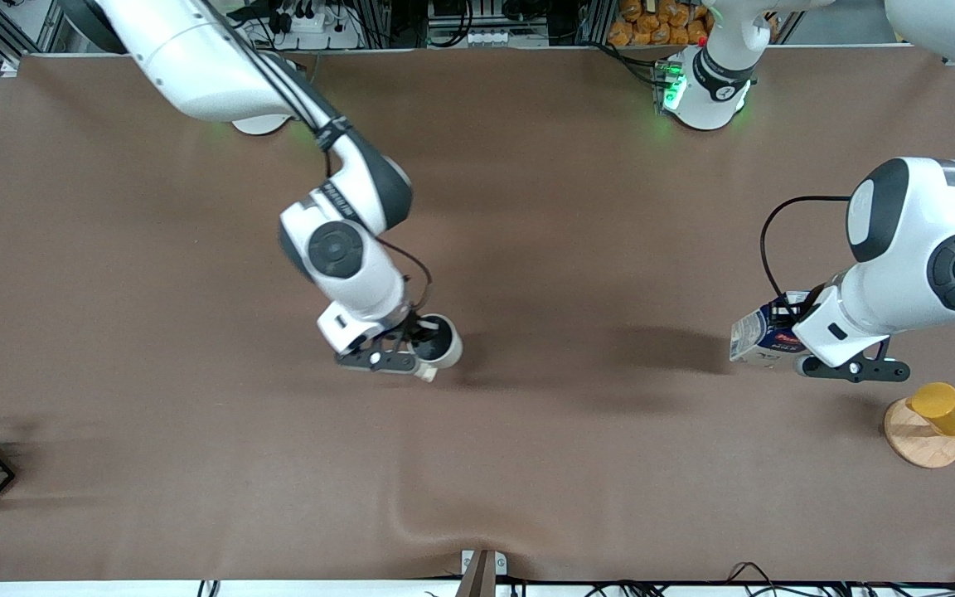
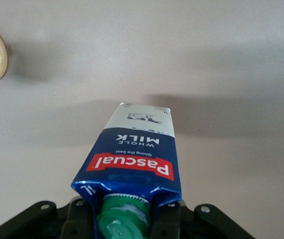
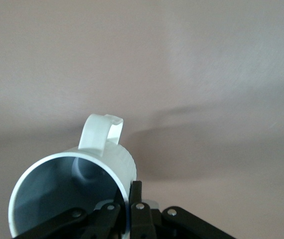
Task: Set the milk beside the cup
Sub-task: 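Carry the white mug with the right gripper to the table center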
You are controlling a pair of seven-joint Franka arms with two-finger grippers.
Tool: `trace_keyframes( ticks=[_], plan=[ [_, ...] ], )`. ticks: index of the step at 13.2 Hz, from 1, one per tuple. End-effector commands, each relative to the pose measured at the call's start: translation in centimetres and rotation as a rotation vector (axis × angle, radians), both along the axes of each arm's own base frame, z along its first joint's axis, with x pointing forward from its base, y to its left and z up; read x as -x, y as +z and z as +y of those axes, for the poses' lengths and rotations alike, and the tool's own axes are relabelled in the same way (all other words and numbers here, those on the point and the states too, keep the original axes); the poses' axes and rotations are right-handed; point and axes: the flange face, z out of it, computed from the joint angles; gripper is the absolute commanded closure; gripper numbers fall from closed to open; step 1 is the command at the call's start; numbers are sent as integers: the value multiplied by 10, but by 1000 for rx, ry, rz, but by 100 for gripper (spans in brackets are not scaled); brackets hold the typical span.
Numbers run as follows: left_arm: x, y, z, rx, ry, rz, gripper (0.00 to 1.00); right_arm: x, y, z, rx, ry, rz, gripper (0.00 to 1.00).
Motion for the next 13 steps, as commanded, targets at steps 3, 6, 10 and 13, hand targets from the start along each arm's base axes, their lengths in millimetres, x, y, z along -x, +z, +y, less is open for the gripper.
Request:
trace_keyframes(
  ticks=[3, 6, 10, 13],
  plan=[
    [3, 9, -5, -2, 52, -1, 65, 33, -70, 67, 30, -211, -128, 100],
    [3, 9, -2, -2, 53, -1, 65, 36, -71, 69, 31, -240, -118, 58],
    [2, 11, 3, -3, 49, -3, 65, 24, -38, 72, 43, -297, -121, 0],
    [2, 12, 2, -3, 55, -5, 64, 16, 8, 73, 42, -323, -72, 0]
  ],
)
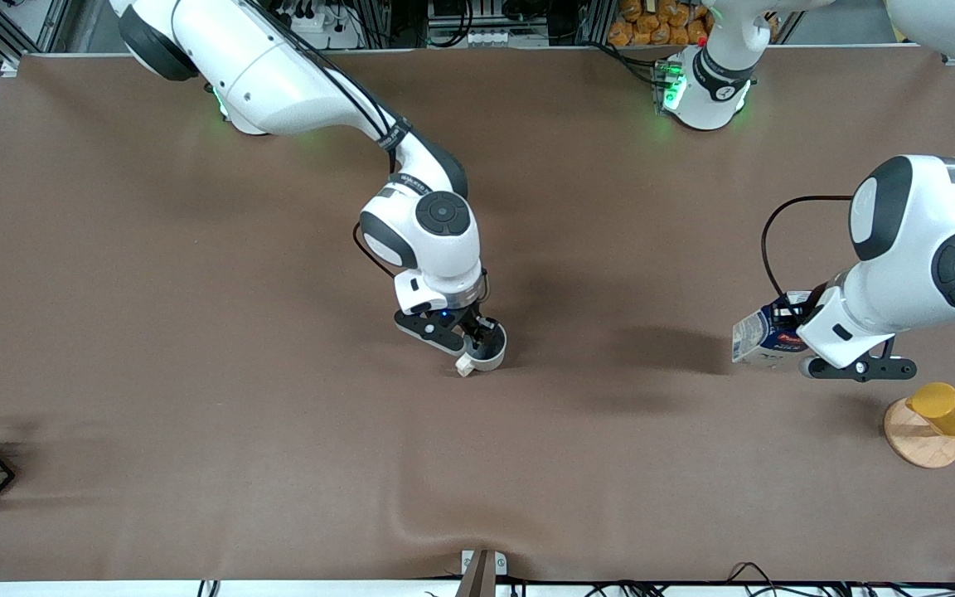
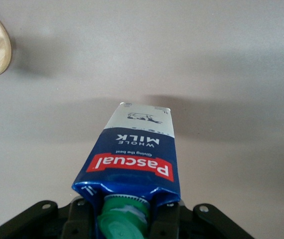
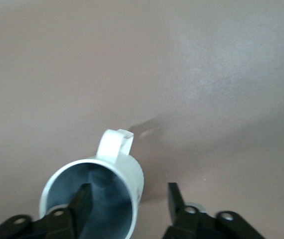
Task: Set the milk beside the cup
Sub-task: 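Carry the white mug with the right gripper to the table center, then open the right gripper and withdraw it while the left gripper lifts the milk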
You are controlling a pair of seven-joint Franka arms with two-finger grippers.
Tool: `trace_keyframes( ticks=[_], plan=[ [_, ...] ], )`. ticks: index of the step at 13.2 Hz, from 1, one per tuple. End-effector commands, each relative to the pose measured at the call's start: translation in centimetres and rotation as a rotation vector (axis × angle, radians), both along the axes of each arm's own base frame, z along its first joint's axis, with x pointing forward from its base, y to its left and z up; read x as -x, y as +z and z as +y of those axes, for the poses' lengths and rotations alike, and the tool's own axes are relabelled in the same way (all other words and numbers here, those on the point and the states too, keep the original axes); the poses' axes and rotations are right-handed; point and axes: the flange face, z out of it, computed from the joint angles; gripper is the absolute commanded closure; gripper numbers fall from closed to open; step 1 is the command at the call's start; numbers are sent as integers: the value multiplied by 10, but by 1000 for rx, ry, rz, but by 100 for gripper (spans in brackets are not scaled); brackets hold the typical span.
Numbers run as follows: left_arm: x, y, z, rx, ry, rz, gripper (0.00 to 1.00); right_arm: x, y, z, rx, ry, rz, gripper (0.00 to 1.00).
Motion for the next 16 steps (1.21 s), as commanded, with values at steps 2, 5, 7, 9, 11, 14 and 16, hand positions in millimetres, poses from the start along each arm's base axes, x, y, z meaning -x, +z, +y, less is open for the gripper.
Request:
trace_keyframes(
  ticks=[2, 5, 7, 9, 11, 14, 16],
  plan=[
    [2, 10, 0, 3, 5, 2, 64, -17, 53, -11, -39, -50, 31, 0],
    [2, 10, 0, 2, 11, 1, 64, -42, 100, -56, -65, -24, 31, 0],
    [3, 11, -5, 3, 10, -1, 63, -57, 98, -100, 12, 59, 105, 0],
    [4, 12, -13, 7, 27, -4, 62, -73, 96, -142, 64, 119, 154, 0],
    [8, 16, -34, 19, 31, -5, 61, -81, 101, -176, 117, 214, 203, 0],
    [26, 45, -65, 29, 72, -11, 60, -82, 113, -217, 165, 293, 232, 0],
    [37, 63, -90, 55, 117, -30, 60, -75, 120, -237, 198, 347, 241, 0]
  ],
)
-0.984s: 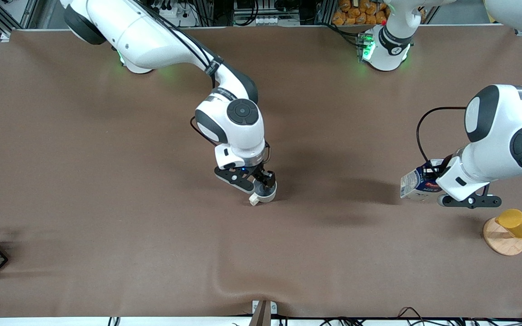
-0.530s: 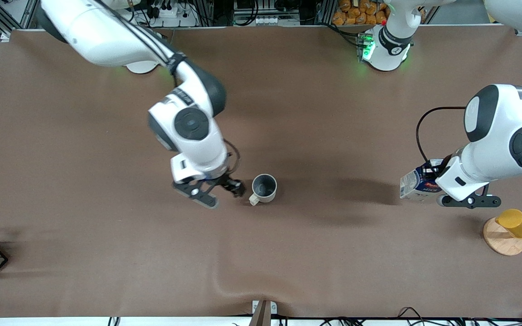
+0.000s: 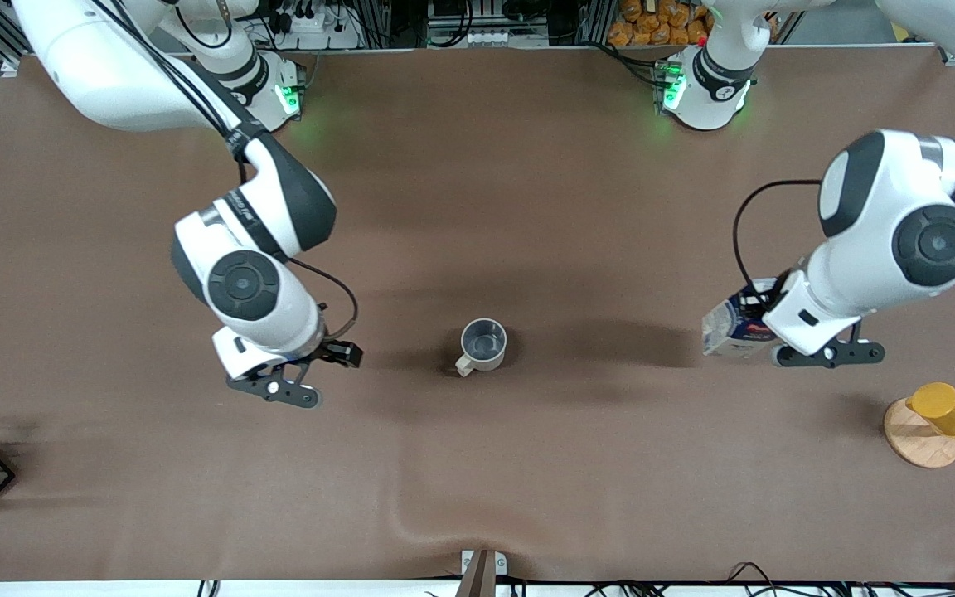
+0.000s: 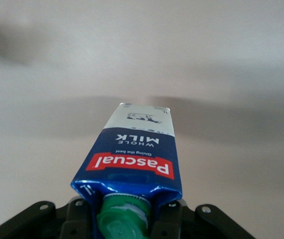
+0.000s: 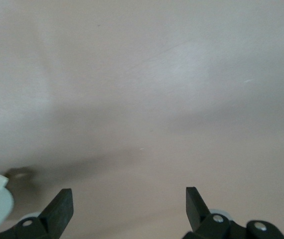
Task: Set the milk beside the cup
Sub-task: 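Open the right gripper and withdraw it while the left gripper lifts the milk, then carry the milk carton with the left gripper toward the white mug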
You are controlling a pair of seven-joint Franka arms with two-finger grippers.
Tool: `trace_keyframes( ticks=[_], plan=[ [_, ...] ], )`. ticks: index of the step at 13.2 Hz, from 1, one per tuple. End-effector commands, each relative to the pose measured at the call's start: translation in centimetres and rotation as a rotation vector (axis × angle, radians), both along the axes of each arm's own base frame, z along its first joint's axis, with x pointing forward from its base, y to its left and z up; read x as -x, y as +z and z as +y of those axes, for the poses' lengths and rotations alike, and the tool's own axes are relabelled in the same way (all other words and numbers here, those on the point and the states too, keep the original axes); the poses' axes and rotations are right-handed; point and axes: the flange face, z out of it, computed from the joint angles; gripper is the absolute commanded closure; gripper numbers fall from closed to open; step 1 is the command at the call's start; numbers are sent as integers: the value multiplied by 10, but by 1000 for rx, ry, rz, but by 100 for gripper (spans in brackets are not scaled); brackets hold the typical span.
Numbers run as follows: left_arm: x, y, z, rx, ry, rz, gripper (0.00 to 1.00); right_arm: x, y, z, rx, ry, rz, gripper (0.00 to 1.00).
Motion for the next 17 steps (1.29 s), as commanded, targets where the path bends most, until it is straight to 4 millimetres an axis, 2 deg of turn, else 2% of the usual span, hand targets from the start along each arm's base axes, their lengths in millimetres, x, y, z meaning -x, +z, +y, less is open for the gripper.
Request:
trace_keyframes(
  ticks=[1, 3, 5, 8, 9, 12, 14, 16, 17],
  plan=[
    [26, 28, -40, 23, 5, 5, 60, 22, 19, -25, 61, 75, 5, 0],
    [44, 31, -82, 22, 4, 24, 60, 27, 31, -43, 34, 120, 44, 0],
    [62, 29, -128, 32, -5, 34, 60, 30, 45, -75, 8, 162, 71, 0],
    [77, 3, -197, 64, -61, 75, 60, 37, 63, -123, -22, 217, 99, 0],
    [87, -6, -218, 61, -96, 91, 60, 40, 70, -142, -30, 253, 112, 0],
    [110, -34, -278, 76, -119, 111, 60, 48, 105, -208, -112, 259, 132, 0],
    [116, -52, -314, 97, -89, 94, 60, 57, 132, -252, -165, 259, 114, 0],
    [123, -77, -346, 47, -99, 66, 60, 69, 156, -278, -166, 296, 102, 0],
    [121, -86, -352, 25, -95, 55, 60, 77, 174, -279, -160, 295, 81, 0]
  ],
)
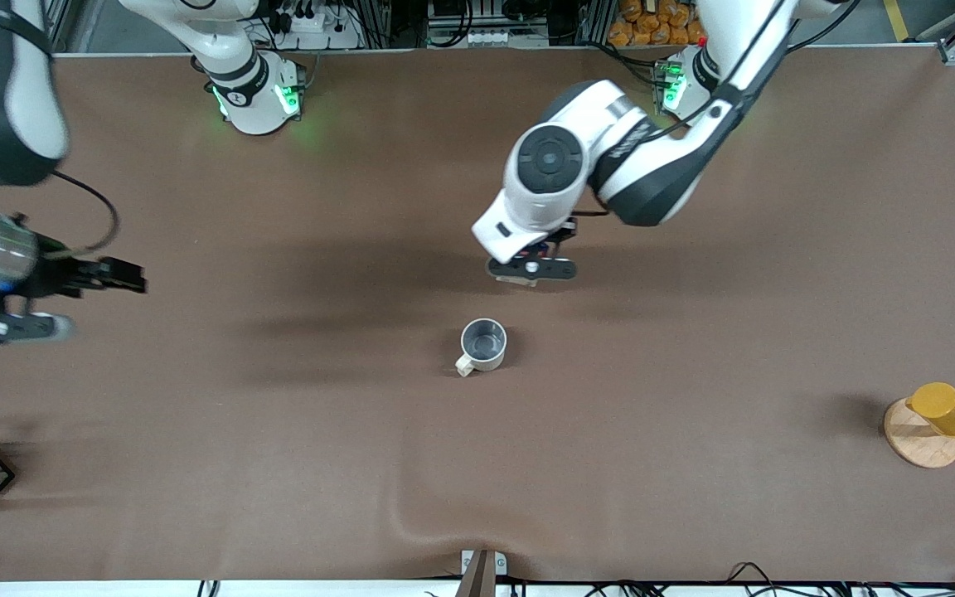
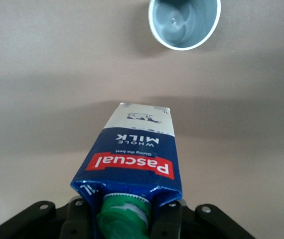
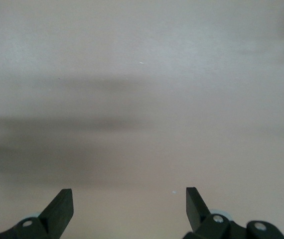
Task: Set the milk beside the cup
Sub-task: 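Carry the milk carton with the left gripper toward the white mug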
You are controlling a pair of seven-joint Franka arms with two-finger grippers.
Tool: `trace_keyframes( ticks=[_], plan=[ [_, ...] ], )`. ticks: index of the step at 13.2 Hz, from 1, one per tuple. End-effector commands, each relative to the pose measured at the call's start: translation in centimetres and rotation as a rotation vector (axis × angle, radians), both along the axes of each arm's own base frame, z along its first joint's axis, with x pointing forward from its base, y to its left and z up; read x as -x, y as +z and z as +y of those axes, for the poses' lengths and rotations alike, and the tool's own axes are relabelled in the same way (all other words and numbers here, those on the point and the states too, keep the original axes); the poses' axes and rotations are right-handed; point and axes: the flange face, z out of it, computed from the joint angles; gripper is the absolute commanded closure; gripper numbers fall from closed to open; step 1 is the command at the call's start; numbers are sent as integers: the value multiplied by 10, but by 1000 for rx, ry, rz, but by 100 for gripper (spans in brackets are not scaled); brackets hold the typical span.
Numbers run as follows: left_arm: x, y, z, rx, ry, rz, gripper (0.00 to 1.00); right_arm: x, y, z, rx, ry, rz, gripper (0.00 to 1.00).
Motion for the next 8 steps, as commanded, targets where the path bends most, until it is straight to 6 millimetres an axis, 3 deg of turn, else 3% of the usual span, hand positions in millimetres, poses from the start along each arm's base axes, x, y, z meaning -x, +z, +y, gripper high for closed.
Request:
trace_keyframes(
  ticks=[1, 4, 8],
  plan=[
    [-11, -16, -20, -48, 14, -46, 60, 30, 41, 3, -19, 19, -40, 0],
    [-20, -28, -28, 0, 132, -70, 58, 46, 63, 1, -17, 12, -32, 0],
    [-27, -40, -30, 11, 158, -70, 58, 62, 96, -9, -6, -3, -38, 0]
  ],
)
